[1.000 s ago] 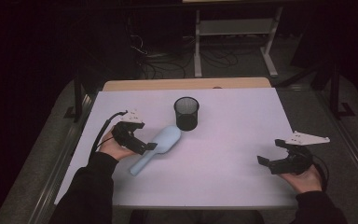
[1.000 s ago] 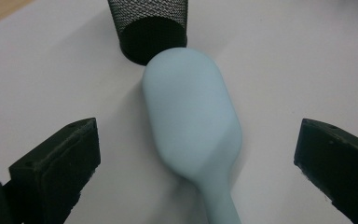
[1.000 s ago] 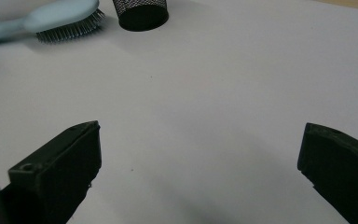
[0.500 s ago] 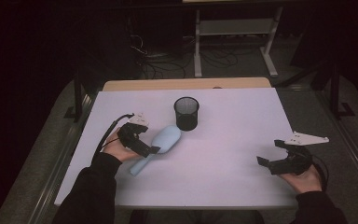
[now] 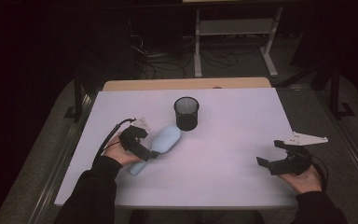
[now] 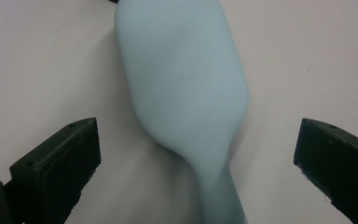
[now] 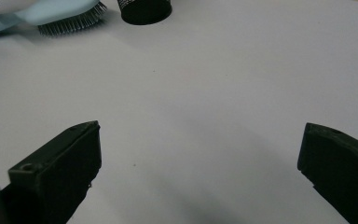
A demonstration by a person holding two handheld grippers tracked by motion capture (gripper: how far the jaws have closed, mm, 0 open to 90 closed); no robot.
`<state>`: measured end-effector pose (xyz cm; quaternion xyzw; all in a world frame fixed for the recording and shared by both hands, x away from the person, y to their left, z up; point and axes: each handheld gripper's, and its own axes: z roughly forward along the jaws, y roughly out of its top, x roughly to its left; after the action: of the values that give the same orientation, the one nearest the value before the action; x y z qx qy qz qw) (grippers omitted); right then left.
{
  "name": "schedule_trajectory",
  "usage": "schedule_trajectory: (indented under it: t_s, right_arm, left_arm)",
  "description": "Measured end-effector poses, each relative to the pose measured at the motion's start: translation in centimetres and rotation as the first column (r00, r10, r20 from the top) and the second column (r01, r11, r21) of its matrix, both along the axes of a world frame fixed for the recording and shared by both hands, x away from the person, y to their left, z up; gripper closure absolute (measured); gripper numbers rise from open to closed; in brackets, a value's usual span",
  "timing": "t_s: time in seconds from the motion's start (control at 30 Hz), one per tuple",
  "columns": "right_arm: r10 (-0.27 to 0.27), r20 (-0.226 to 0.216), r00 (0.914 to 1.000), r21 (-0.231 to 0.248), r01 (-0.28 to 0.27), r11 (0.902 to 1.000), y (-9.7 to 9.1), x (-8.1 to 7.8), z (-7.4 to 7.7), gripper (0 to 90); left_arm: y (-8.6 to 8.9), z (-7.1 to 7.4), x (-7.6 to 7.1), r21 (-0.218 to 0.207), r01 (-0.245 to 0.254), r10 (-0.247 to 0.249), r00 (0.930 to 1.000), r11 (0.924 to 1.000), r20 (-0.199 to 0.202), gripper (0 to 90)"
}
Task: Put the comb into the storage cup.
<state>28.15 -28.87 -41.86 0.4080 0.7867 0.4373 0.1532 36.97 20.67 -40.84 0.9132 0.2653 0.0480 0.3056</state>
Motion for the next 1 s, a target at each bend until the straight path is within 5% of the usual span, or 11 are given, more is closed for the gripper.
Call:
schedule_trajectory:
  t_s: [0.3,1.0]
  right_arm:
    - [0.003,-0.002,1.0000,0.000,-0.003,1.0000,0.0,0.0,0.0,0.0]
    - [0.008,-0.009,0.9999,-0.005,-0.008,1.0000,0.1,0.0,-0.1,0.0]
  left_arm:
    - [-0.3,-0.5,0.0,0.032,0.007,-0.007,0.9999,0.9995,-0.011,0.6]
    - [-0.1,-1.8,-0.2,0.060,0.000,0.003,0.9990,0.9982,-0.044,17.3]
